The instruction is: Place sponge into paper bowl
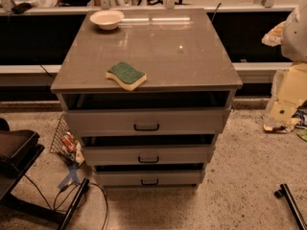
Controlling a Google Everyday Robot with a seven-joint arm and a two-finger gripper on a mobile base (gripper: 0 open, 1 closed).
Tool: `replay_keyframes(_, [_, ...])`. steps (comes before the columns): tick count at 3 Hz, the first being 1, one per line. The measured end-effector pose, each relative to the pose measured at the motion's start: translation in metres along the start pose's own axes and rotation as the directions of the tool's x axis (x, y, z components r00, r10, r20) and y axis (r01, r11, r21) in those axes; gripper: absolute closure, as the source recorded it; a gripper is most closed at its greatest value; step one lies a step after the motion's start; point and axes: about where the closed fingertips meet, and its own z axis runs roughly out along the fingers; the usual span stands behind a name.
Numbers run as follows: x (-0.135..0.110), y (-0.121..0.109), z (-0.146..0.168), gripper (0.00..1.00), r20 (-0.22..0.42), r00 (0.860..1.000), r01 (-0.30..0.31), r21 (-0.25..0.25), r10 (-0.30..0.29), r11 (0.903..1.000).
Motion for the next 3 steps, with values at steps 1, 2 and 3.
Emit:
replay_keyframes(1, [0.000, 0.000, 0.000, 0.00, 0.000, 1.000, 0.000, 0.000, 0.000, 1.0000])
replay_keyframes(2, [-0.011, -0.012, 0.010, 0.00, 0.088, 0.996, -0.035, 0.015, 0.033, 0.9993])
replay_keyframes(3, [-0.020, -0.032, 0.048, 0.00, 0.296, 0.946, -0.137, -0.008, 0.133, 0.9905])
